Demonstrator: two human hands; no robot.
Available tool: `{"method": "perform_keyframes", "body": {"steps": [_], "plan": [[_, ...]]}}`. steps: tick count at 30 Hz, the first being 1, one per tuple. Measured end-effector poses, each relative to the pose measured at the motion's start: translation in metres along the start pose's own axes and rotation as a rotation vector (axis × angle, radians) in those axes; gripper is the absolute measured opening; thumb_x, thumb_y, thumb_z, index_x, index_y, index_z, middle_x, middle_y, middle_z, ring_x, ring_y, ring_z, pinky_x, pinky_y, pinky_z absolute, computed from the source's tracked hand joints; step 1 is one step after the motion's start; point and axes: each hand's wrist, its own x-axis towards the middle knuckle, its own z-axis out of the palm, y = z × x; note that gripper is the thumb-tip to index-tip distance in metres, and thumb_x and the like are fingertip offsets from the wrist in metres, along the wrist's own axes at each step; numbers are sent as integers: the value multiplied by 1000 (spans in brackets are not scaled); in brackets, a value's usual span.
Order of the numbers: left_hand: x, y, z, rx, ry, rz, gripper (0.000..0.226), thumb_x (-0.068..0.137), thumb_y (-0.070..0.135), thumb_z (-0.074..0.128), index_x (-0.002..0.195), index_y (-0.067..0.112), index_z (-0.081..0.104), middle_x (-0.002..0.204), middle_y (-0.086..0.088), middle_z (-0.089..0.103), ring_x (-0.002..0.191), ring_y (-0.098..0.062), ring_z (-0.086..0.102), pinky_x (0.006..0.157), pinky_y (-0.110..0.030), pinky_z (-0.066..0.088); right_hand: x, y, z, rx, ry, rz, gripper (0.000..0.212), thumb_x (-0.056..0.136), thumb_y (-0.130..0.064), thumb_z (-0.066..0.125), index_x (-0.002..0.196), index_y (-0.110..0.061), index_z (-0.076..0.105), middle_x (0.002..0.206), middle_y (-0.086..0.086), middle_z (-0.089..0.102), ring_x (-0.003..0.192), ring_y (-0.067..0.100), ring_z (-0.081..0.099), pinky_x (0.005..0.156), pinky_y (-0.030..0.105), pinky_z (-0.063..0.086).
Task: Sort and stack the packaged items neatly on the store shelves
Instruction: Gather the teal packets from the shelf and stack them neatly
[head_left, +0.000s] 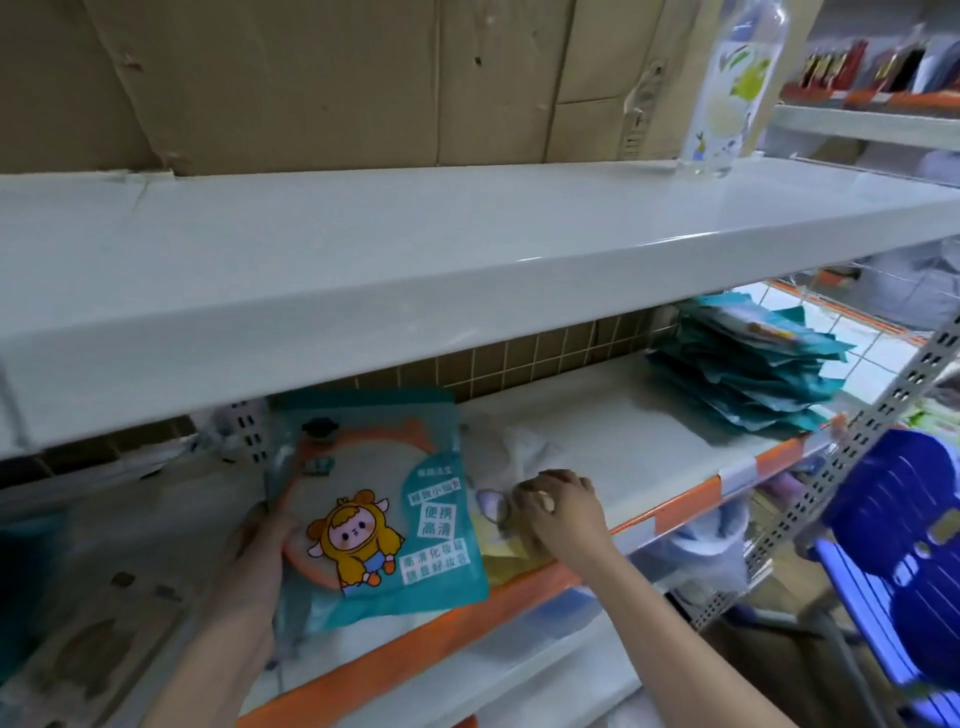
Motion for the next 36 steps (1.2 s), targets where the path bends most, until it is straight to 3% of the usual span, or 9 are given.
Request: {"method": "perform_keyframes", "body": {"steps": [5, 9, 12, 15, 23, 26, 29, 32, 36], "plan": [[-20, -23, 100, -47, -61, 35, 2, 86, 14, 61, 85, 12, 60, 88, -15, 63, 75, -26, 59, 70, -34, 47, -10, 15, -61, 645, -341, 98, 24, 95, -48, 45, 97, -30, 60, 95, -12, 66, 87, 5, 63, 70, 16, 48], [-32, -36, 180, -29, -123, 86, 21, 90, 16, 59, 111, 14, 62, 113, -14, 63, 92, -26, 61, 77, -35, 48, 7, 63, -100, 847, -405, 121, 31, 87, -11, 64, 111, -28, 52, 110, 0, 67, 93, 19, 69, 77, 30, 57], [-40, -49, 227, 189, -93, 191, 58, 88, 41, 59, 138, 14, 46, 136, -9, 50, 124, -32, 49, 103, -40, 38, 23, 100, -136, 1038, -335, 159, 37, 87, 0, 61, 114, -24, 52, 110, 7, 67, 90, 27, 70, 72, 38, 59], [-48, -67, 256, 746, -26, 658, 38, 92, 27, 47, 126, 10, 54, 128, -20, 54, 109, -39, 60, 88, -38, 50, 47, 134, -177, 1122, -168, 139, 36, 87, 4, 59, 107, -26, 54, 94, -2, 70, 79, 21, 71, 66, 37, 59], [-46, -121, 280, 1376, -198, 717, 56, 64, 59, 44, 99, 28, 74, 106, 1, 72, 104, -16, 50, 87, -39, 31, 139, 200, -285, 1162, 179, 142, 36, 90, -1, 57, 124, -8, 48, 115, 8, 60, 91, 22, 64, 62, 30, 60], [-49, -124, 278, 1365, -221, 680, 59, 62, 59, 46, 113, 32, 61, 112, 1, 70, 110, -15, 46, 96, -37, 25, 172, 214, -312, 1079, 235, 173, 44, 91, -2, 57, 132, -2, 42, 124, 15, 54, 85, 21, 63, 57, 26, 59], [-51, -123, 277, 1351, -240, 616, 60, 63, 62, 45, 116, 35, 55, 115, 4, 69, 106, -14, 61, 100, -30, 16, 199, 230, -323, 482, 382, 197, 64, 90, -15, 62, 144, -11, 28, 132, 21, 52, 100, 37, 60, 72, 37, 56], [-53, -123, 277, 1395, -210, 627, 59, 65, 64, 45, 113, 36, 65, 118, 7, 68, 103, -14, 67, 102, -27, 11, 210, 243, -320, -122, 433, 220, 45, 93, -39, 52, 134, -21, 48, 125, 22, 50, 117, 42, 46, 90, 45, 44], [-55, -124, 276, 1394, -215, 634, 57, 70, 64, 43, 113, 34, 66, 119, 6, 68, 104, -15, 67, 107, -28, 7, 208, 249, -306, -325, 375, 254, 51, 97, -52, 28, 130, -24, 56, 137, 17, 44, 125, 36, 37, 100, 46, 35]]}}
